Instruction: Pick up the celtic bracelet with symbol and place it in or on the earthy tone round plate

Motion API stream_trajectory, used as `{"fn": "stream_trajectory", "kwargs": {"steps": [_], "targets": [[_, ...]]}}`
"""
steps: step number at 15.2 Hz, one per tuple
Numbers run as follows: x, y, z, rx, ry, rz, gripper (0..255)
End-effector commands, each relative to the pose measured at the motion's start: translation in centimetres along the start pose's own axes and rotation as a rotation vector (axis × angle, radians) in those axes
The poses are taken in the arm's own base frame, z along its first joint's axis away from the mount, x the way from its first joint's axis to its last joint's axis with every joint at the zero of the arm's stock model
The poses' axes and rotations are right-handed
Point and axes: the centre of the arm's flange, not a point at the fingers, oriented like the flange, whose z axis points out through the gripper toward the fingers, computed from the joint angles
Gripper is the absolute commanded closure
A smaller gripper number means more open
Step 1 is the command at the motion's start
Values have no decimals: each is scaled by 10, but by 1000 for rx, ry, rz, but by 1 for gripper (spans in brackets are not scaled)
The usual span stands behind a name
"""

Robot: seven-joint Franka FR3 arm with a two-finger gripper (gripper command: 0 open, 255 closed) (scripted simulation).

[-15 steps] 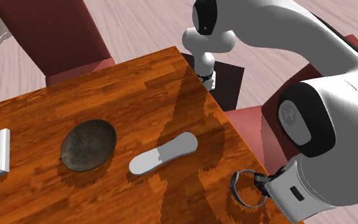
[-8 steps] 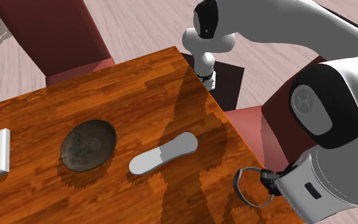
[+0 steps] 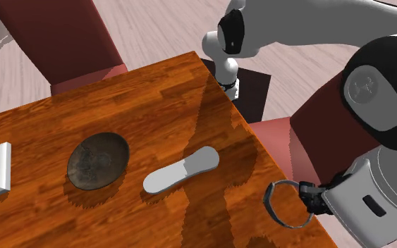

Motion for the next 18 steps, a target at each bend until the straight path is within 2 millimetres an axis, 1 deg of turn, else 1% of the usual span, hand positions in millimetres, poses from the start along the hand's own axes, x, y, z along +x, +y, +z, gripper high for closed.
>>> {"fn": "stream_trajectory", "kwargs": {"steps": [1,18], "targets": [[0,0,-10,0,-1,1,255],[14,224,-10,0,-1,0,255]]}}
